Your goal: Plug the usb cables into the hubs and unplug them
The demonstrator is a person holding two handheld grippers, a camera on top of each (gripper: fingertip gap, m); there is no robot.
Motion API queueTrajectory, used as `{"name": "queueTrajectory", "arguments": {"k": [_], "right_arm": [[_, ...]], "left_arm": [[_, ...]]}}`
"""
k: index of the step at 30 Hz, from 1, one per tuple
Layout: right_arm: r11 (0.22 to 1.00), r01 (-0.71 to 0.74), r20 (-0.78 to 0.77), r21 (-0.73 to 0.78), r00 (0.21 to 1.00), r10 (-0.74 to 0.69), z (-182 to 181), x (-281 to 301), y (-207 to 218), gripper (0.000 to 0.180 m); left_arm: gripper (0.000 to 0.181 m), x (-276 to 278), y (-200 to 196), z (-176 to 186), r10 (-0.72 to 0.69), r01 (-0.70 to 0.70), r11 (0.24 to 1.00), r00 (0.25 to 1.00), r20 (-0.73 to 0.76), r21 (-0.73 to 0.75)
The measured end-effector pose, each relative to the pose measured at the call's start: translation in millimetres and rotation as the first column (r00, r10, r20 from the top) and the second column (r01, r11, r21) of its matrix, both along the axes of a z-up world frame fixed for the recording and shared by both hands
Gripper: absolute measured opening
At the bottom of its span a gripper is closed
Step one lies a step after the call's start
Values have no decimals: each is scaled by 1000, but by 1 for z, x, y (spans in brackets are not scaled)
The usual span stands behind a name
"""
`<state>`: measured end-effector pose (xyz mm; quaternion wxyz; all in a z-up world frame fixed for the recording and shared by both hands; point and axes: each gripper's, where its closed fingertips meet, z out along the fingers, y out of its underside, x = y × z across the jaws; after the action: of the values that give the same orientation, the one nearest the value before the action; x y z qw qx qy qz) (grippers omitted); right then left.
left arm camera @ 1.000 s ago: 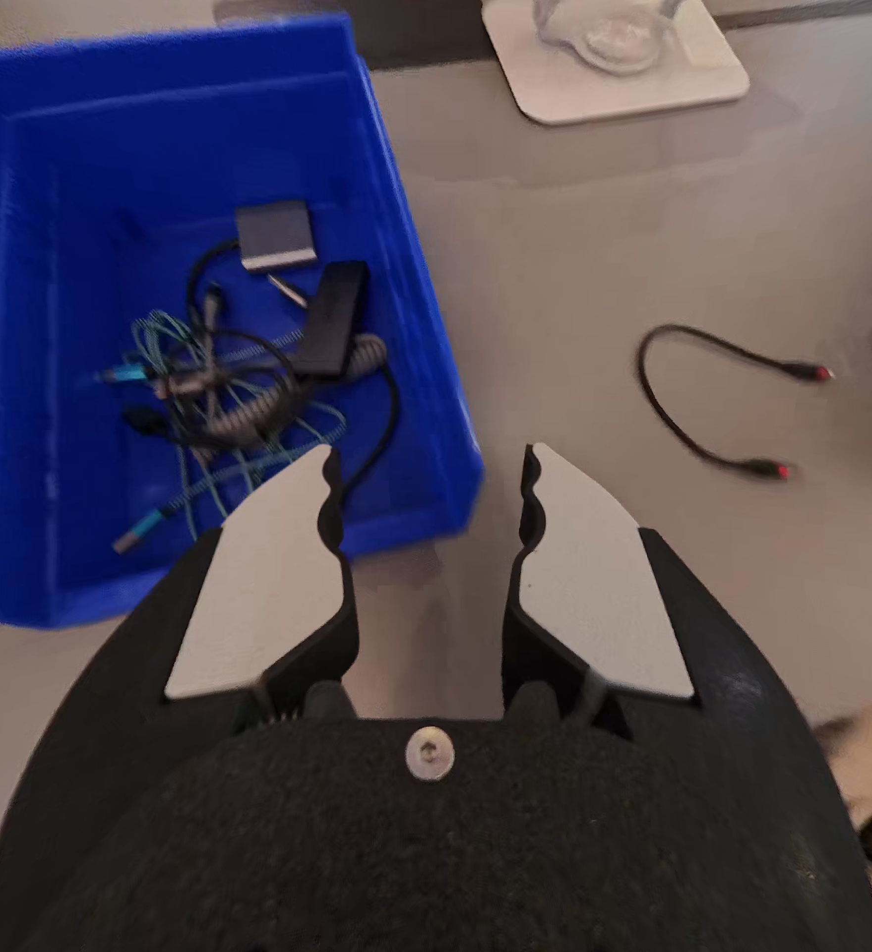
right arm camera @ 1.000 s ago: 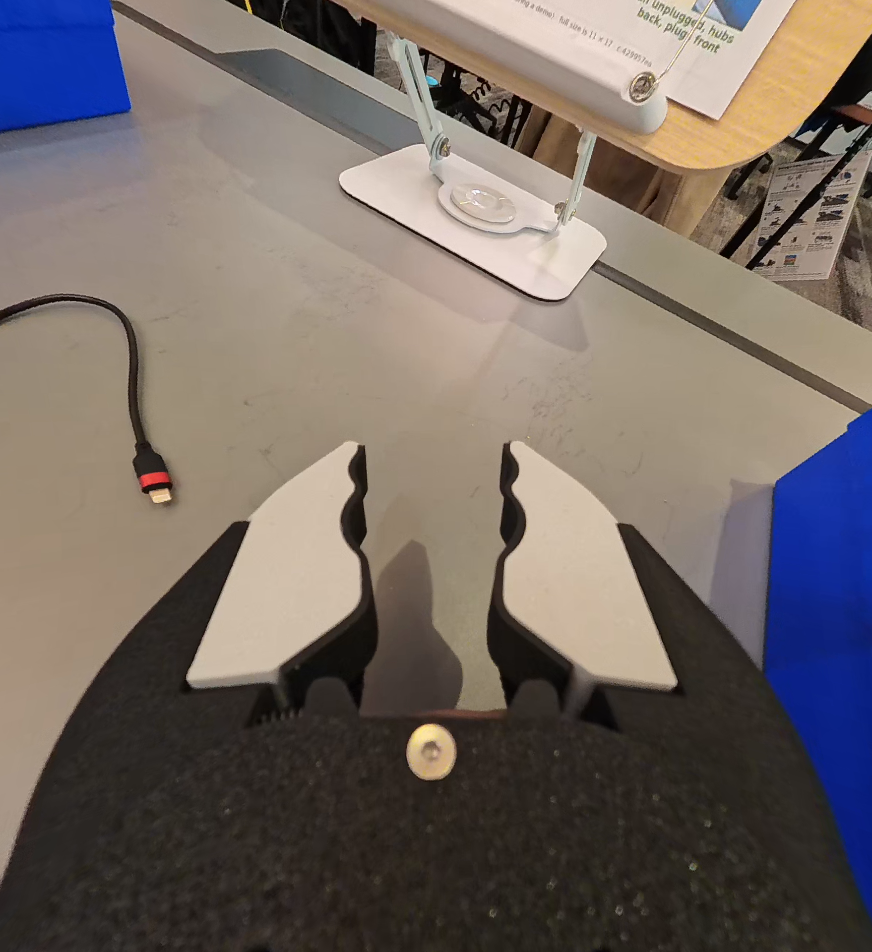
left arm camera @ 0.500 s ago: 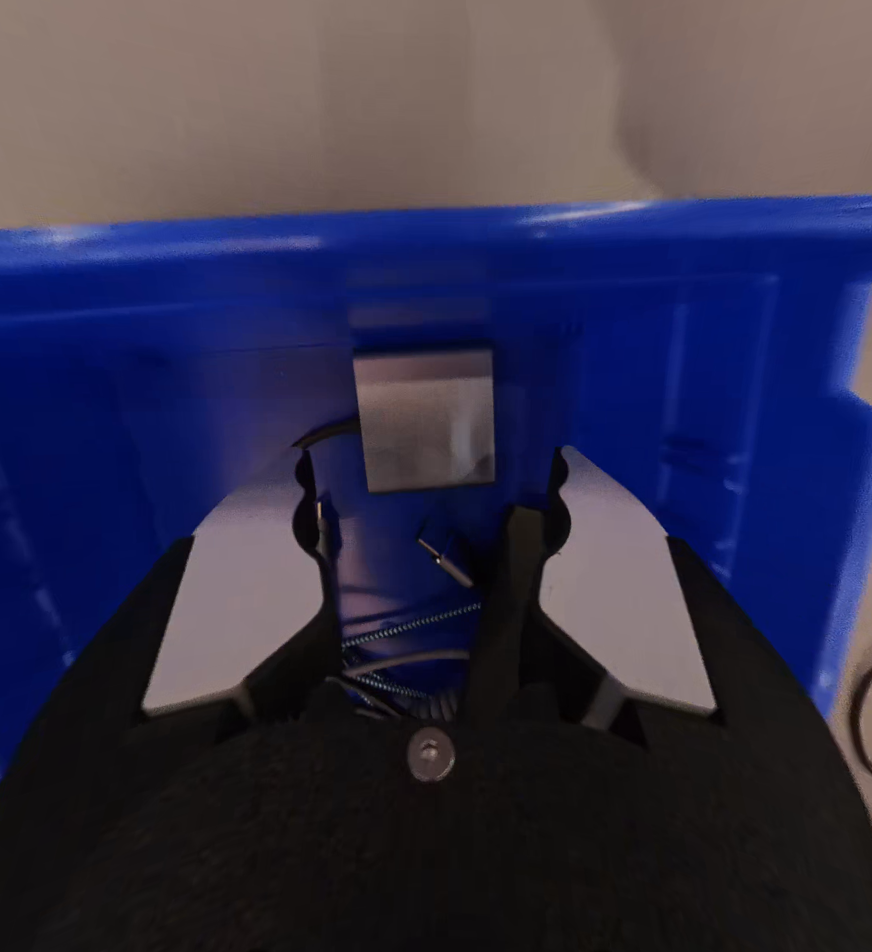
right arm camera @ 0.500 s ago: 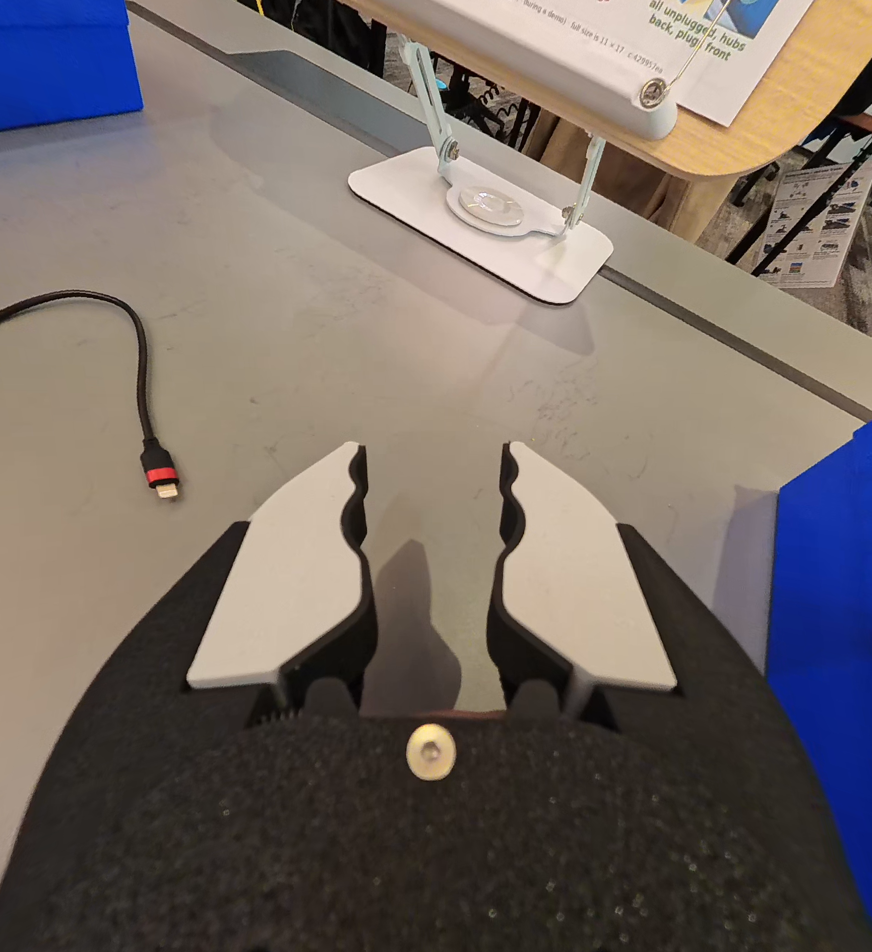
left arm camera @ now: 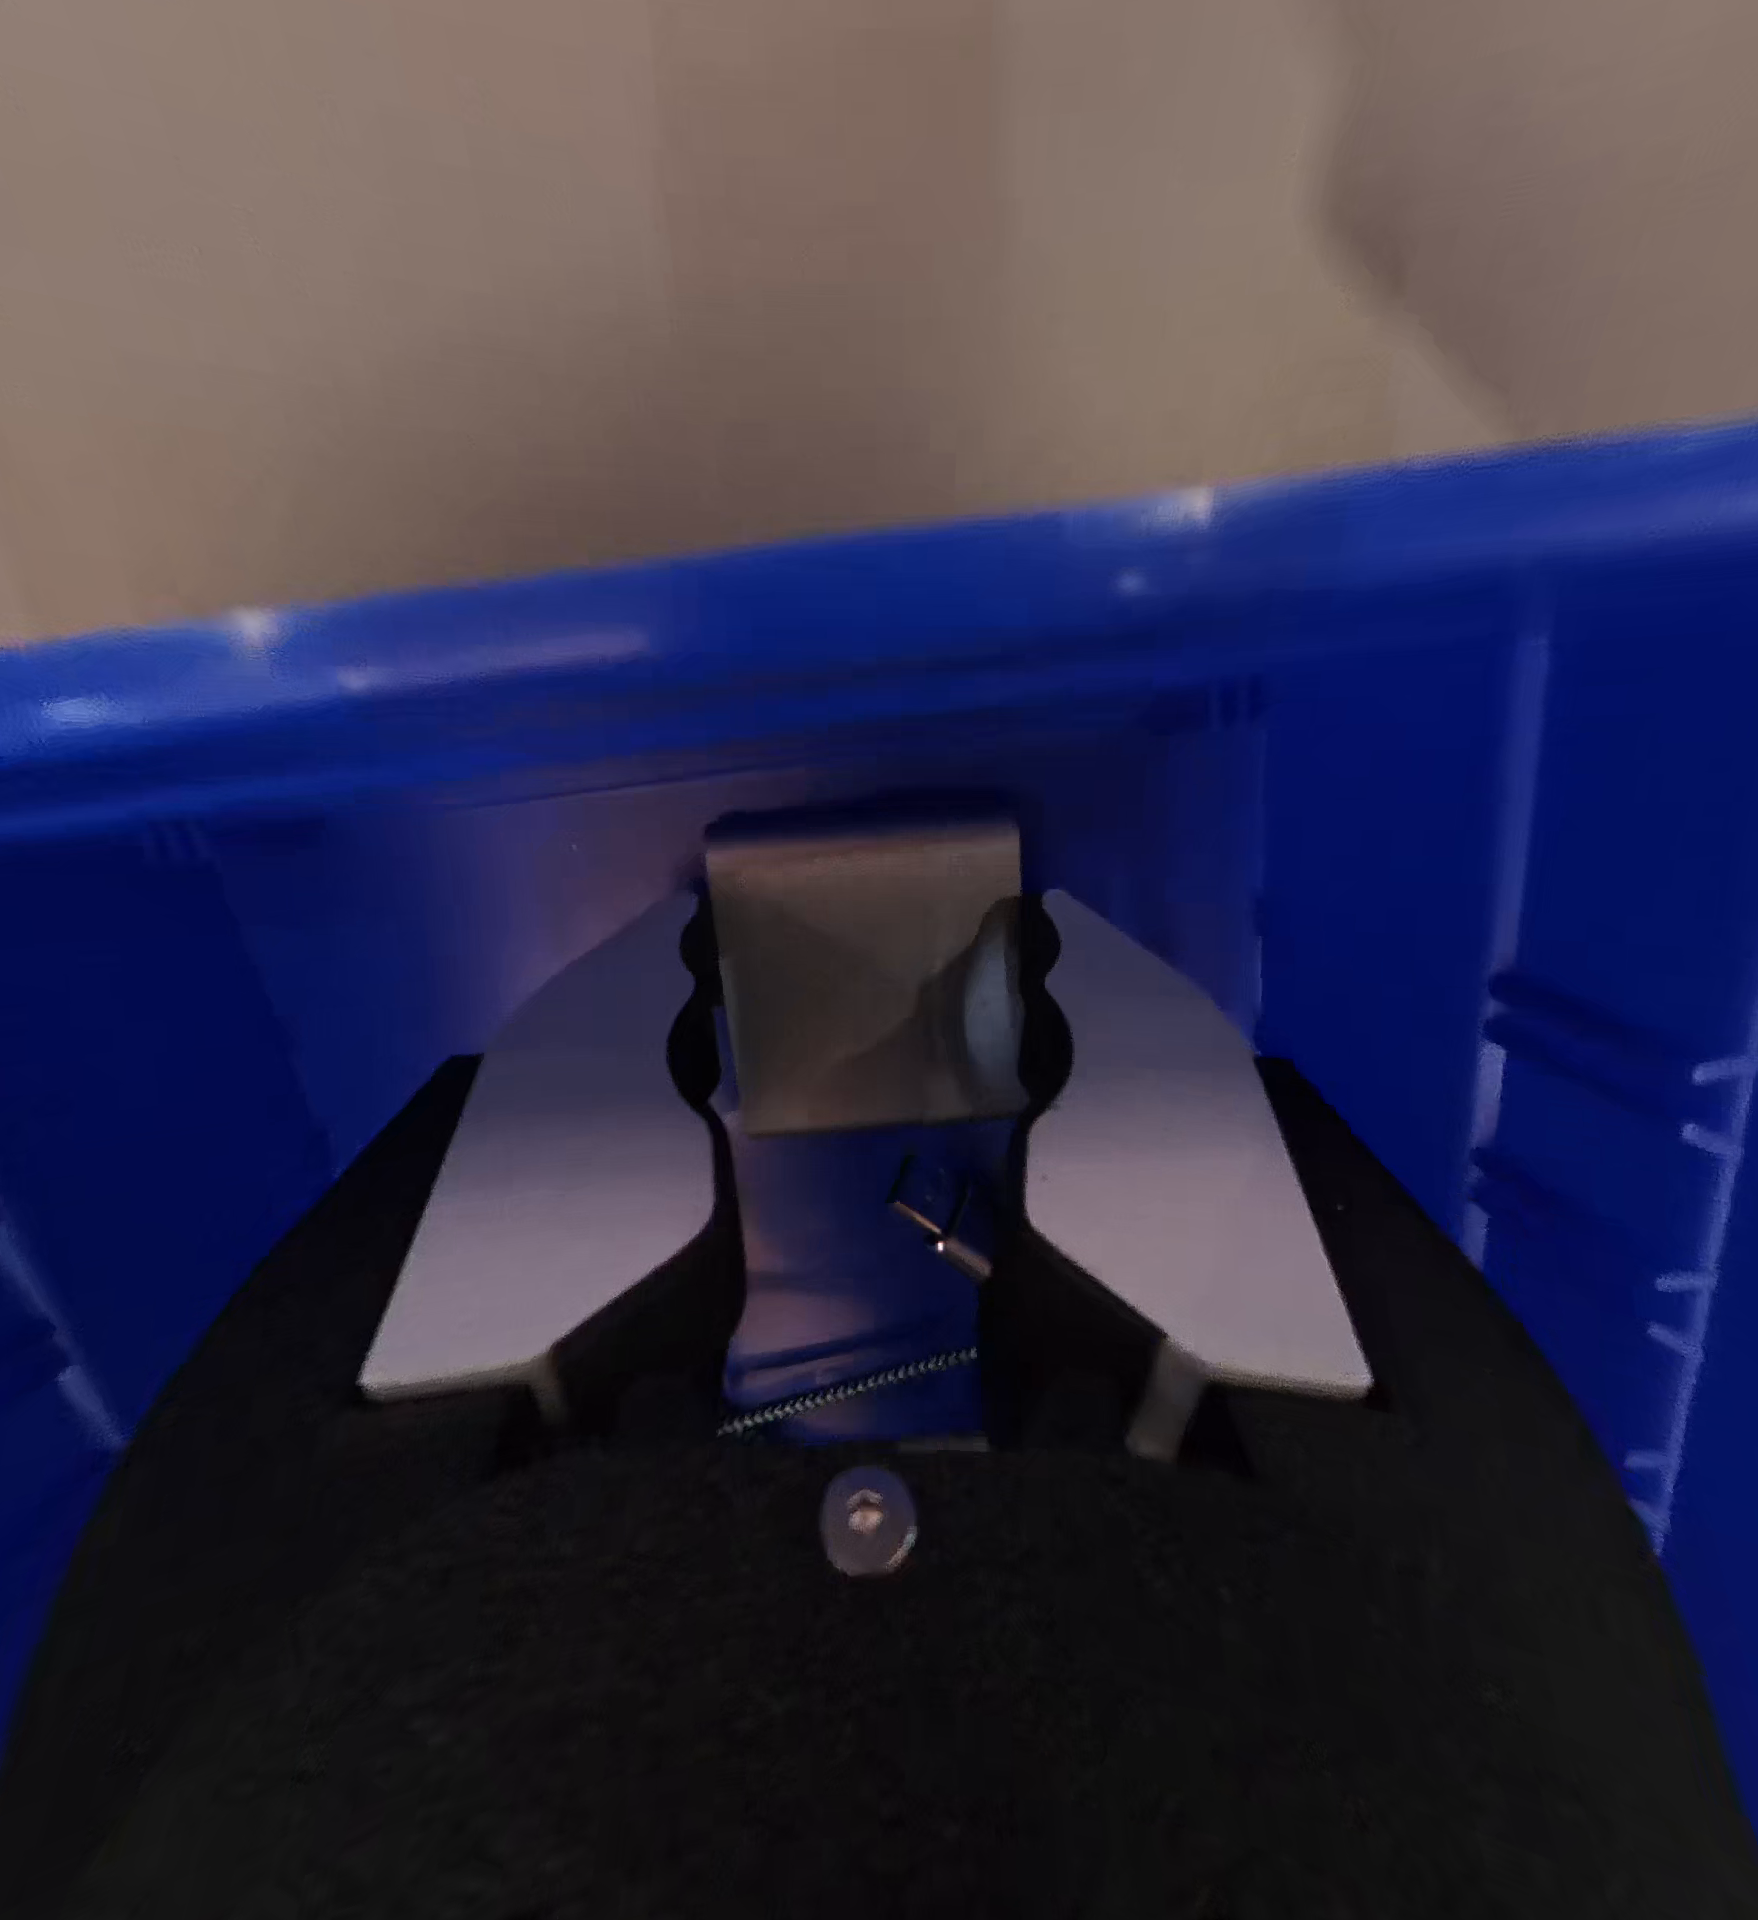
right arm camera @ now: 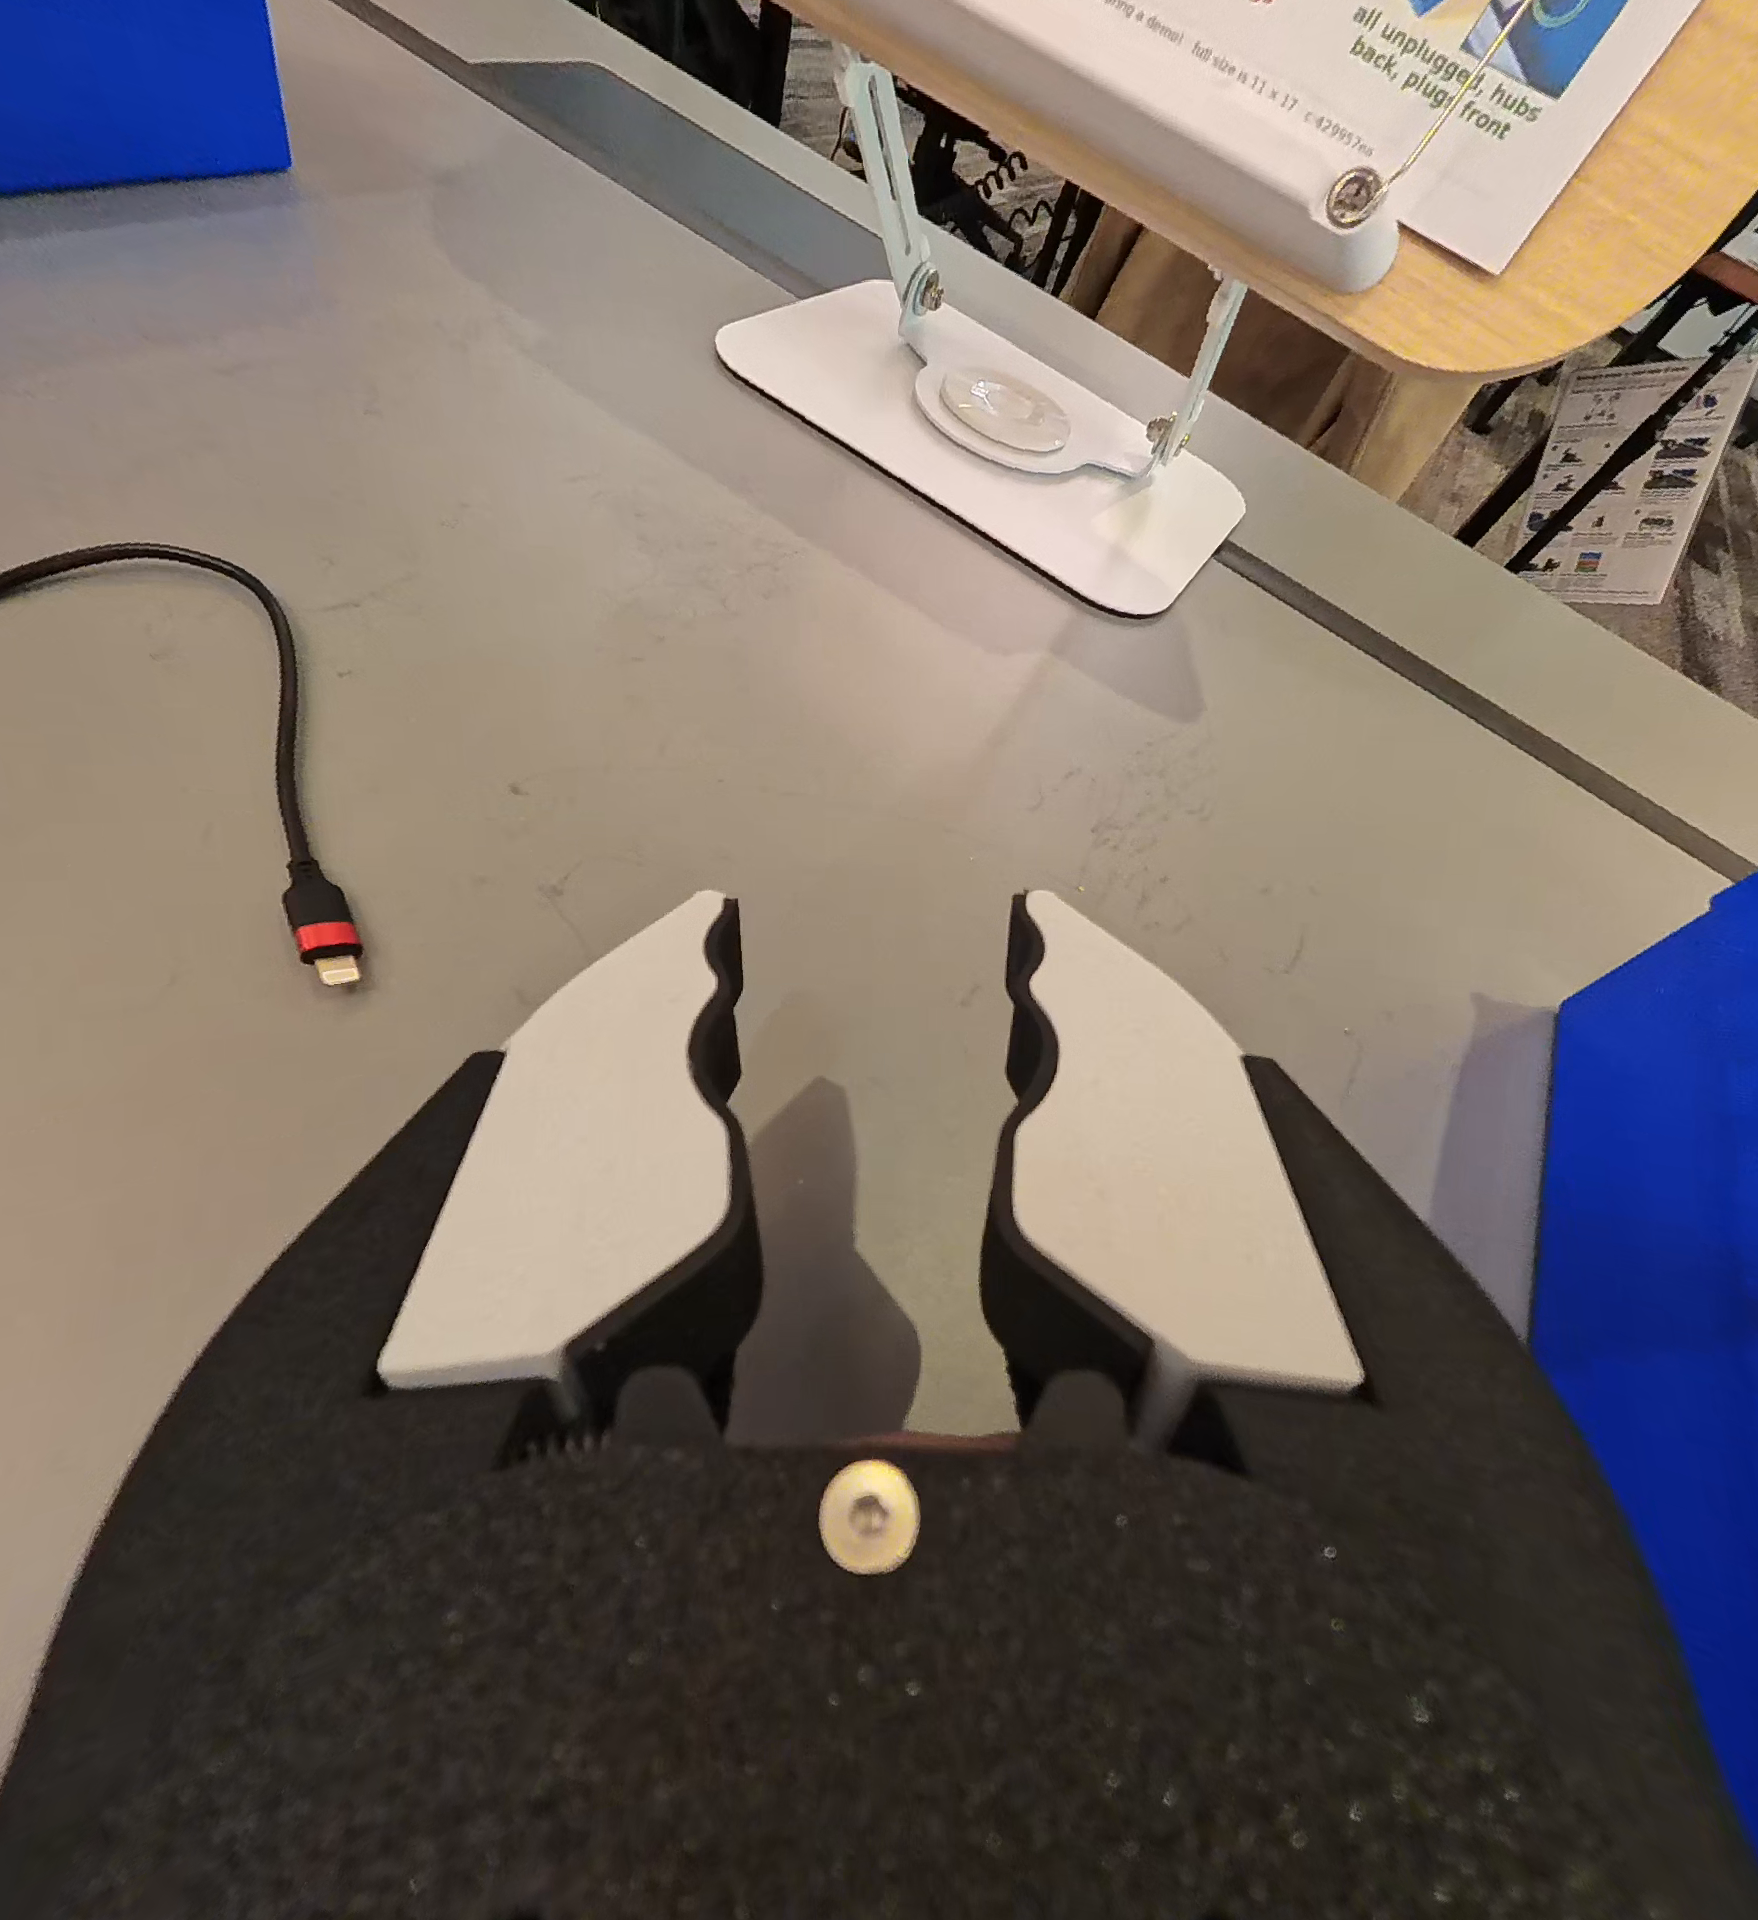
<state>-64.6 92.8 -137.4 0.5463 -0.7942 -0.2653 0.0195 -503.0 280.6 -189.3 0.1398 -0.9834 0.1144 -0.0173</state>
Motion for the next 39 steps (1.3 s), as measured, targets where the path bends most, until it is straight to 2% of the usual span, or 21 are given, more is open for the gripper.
{"name": "queueTrajectory", "arguments": {"k": [4, 7, 11, 15, 18, 20, 22, 25, 29, 33, 36, 39], "right_arm": [[1000, 2, -3, 2, 1000, -2, 0, 1, 0, 48], [1000, 3, -15, -2, 1000, -3, 1, 1, 0, 48], [1000, 4, -18, -6, 1000, -5, 0, 2, 1, 48], [1000, 4, -12, -7, 1000, -4, 0, 1, 1, 47], [1000, 4, -21, -7, 1000, -4, 1, 2, 1, 47], [1000, 5, -37, -6, 999, -5, 2, 3, 1, 47], [1000, 5, -58, -7, 998, -6, 3, 4, 1, 47], [1000, 5, -86, -6, 996, -5, 5, 6, 0, 47], [1000, -3, -96, 1, 995, 3, 7, 5, -1, 47], [1000, -5, -91, 10, 996, 5, 8, 5, -1, 47], [1000, -5, -97, 11, 995, 6, 9, 5, -1, 46], [1000, -4, -99, 11, 995, 5, 9, 6, -1, 46]], "left_arm": [[56, 0, -9, 6, -24, 24, 1000, 999, 30, 10], [55, 1, -12, 34, -52, 47, 996, 996, 72, 72], [55, 15, -21, 115, -156, 115, 963, 975, 157, 243], [55, 58, -47, 202, -316, 199, 891, 917, 242, 407], [55, 107, -76, 243, -445, 285, 824, 861, 247, 490], [55, 143, -97, 252, -525, 364, 778, 825, 211, 511], [55, 178, -115, 243, -584, 456, 737, 801, 131, 498], [55, 230, -137, 206, -666, 590, 685, 745, 41, 428], [55, 292, -156, 152, -743, 683, 642, 667, 63, 348], [55, 333, -166, 95, -818, 786, 567, 572, 59, 245], [55, 352, -171, 58, -871, 861, 488, 491, 14, 145], [55, 370, -179, 38, -918, 914, 397, 397, 14, 84]]}}
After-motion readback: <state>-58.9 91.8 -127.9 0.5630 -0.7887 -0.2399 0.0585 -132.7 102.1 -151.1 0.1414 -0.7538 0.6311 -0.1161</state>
